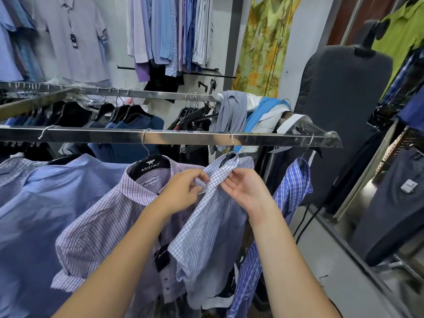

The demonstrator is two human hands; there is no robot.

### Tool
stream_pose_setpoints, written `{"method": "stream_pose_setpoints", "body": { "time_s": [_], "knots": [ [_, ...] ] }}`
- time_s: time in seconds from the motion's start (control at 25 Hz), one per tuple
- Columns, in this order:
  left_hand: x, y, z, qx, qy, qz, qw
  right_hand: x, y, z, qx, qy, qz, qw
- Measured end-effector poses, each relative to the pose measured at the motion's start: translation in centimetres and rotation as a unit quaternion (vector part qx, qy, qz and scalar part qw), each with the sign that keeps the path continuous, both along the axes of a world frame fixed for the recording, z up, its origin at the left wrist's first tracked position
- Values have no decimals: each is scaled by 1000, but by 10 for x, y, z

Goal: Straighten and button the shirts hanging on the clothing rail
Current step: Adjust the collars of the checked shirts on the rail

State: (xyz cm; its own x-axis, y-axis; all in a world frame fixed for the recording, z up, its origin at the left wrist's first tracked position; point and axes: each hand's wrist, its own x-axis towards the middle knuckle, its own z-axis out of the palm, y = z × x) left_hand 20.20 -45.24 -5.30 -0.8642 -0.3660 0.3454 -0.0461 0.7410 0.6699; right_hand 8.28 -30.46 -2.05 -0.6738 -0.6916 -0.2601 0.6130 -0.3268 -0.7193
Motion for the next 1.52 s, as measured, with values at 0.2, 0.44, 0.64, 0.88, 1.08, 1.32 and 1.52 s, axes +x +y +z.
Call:
{"method": "stream_pose_setpoints", "body": {
  "time_s": [0.2, 0.44, 0.64, 0.88, 1.08, 1.32, 1.52],
  "knots": [
    [-4, -9, 4, -89, -103, -34, 990, -5, 10, 1, 9, 29, 27, 999],
    [-12, -3, -20, -234, -58, -10, 971, -6, 14, 6, 39, 32, 10, 999],
    [-7, 0, -18, -209, -18, -15, 978, -8, 13, 5, 30, 16, 2, 999],
    [-3, -3, -23, -114, -37, -2, 993, -10, 9, -3, 34, 10, -3, 999],
    [-10, -5, 0, 73, -60, -75, 993, -12, 3, -6, 132, 84, -40, 987],
    [-23, -6, 14, 167, -83, -140, 972, -13, 0, -2, 288, 270, -86, 915],
    [-55, -14, 24, 191, 63, 39, 979, -21, -4, 0, 301, 375, -132, 867]
  ]
}}
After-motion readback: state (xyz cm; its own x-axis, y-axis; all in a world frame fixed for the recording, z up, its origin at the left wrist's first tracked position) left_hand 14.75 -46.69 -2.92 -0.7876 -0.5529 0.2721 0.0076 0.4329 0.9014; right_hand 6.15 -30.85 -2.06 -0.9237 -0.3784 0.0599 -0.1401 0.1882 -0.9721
